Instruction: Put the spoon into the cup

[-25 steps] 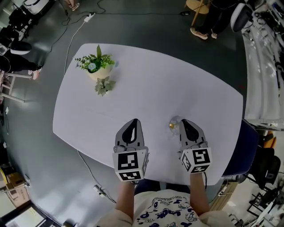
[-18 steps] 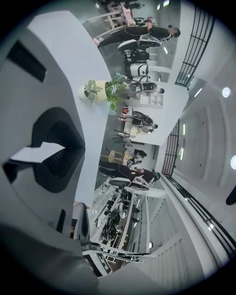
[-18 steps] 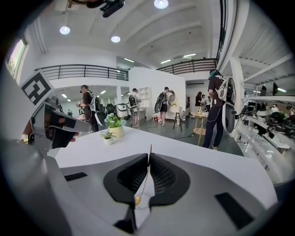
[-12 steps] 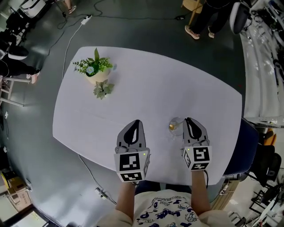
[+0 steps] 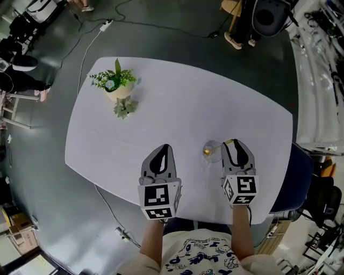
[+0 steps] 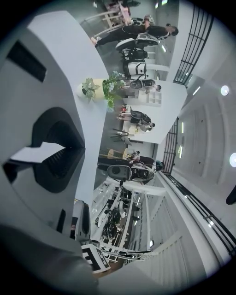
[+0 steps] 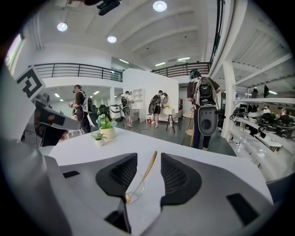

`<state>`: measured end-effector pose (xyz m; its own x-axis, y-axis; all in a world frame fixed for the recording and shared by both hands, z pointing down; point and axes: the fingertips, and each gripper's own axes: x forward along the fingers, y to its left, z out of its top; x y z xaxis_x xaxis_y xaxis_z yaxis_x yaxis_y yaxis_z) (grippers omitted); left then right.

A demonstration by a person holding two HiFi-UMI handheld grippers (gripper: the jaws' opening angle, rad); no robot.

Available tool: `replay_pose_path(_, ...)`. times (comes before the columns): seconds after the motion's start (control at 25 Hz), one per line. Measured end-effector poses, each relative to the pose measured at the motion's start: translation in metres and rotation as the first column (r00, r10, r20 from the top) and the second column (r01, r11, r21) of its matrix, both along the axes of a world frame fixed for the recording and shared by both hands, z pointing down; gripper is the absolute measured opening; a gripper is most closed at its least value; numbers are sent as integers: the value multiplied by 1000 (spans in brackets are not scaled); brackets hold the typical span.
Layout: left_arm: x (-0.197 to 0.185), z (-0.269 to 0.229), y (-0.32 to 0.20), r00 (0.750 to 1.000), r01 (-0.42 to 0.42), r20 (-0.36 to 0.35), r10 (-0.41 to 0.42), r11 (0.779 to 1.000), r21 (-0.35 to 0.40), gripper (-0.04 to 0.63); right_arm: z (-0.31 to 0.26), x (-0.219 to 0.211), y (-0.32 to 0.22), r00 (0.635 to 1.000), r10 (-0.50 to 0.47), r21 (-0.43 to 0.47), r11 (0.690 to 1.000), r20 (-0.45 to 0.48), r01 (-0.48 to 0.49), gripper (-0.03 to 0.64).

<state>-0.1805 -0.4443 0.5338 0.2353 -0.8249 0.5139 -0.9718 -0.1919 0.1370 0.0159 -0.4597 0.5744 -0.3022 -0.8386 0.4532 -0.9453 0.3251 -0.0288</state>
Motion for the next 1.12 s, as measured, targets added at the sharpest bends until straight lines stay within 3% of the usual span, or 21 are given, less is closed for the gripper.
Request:
replay_pose_path(0.24, 2, -30, 14, 999, 38, 13, -39, 998, 52, 12, -46, 12, 5, 1000, 16, 97, 995, 25, -18, 180)
replay_pose_path(0.48, 7, -77, 30, 997, 68, 13, -70, 989, 135, 12, -104, 19, 18, 999, 5, 202, 979, 52, -16, 131)
replay_pose_path(0.88, 10, -150, 62, 990, 127, 16, -137, 953, 274, 14, -189, 23, 47, 994, -56, 360, 933, 90, 20, 31)
replay_pose_path(1.12, 14, -184, 86, 987, 149, 12, -163, 928, 342, 12, -227, 25, 68, 991, -91, 427, 903, 103, 38, 12)
